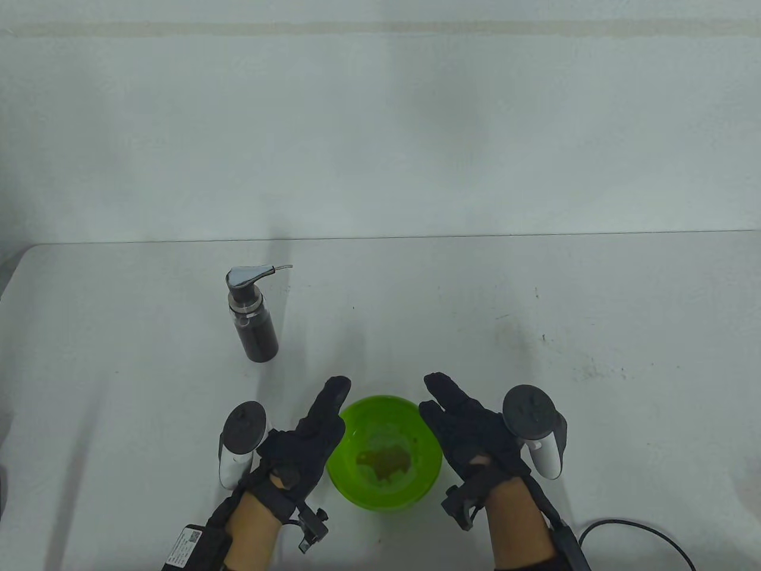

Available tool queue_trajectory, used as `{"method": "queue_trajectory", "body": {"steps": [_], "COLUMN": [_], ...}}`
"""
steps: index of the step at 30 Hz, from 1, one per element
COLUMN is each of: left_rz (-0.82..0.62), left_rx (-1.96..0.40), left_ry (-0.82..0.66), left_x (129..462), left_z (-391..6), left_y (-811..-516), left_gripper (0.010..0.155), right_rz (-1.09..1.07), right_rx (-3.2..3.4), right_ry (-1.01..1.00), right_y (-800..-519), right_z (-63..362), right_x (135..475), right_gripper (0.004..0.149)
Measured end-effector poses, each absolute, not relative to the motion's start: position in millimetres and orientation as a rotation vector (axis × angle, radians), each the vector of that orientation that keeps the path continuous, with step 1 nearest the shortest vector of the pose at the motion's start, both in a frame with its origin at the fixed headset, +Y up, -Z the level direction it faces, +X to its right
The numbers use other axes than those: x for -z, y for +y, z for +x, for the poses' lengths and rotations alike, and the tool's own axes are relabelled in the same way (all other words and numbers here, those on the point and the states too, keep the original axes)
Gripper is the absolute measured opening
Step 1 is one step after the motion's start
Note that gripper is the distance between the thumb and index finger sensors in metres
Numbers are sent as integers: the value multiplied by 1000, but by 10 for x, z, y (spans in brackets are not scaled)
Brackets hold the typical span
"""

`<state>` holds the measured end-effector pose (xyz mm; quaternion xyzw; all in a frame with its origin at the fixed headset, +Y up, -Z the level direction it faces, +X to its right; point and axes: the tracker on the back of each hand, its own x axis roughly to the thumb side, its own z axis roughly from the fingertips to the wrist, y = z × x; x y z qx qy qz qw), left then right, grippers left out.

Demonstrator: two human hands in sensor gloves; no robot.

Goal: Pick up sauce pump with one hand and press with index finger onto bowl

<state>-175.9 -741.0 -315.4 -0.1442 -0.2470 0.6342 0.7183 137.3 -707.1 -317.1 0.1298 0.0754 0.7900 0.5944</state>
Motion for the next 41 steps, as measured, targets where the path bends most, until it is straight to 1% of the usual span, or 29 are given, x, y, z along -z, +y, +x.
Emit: {"method": "queue_trajectory", "body": {"steps": [2, 6, 12, 41], "left_rz": [-313, -309, -312, -303], "left_rx": [-1408, -1406, -1407, -1353], "left_ry": [-551, -558, -554, -571], "left_x": [3152, 3142, 3149, 3120], "left_z": [-1757, -1771, -1798, -1737], "left_y": [-7389, -7367, -7357, -7317], "left_gripper": [92, 92, 91, 91], "right_rz": [372, 431, 423, 429], "right_rx": [-1731, -1716, -1711, -1716], "right_ry": [225, 277, 310, 310], "right_y": [-7074, -7090, -7140, -7165], "right_z": [1335, 1278, 1250, 1229], "right_x": [3155, 3149, 3173, 3169], "right_gripper": [66, 63, 63, 64]}}
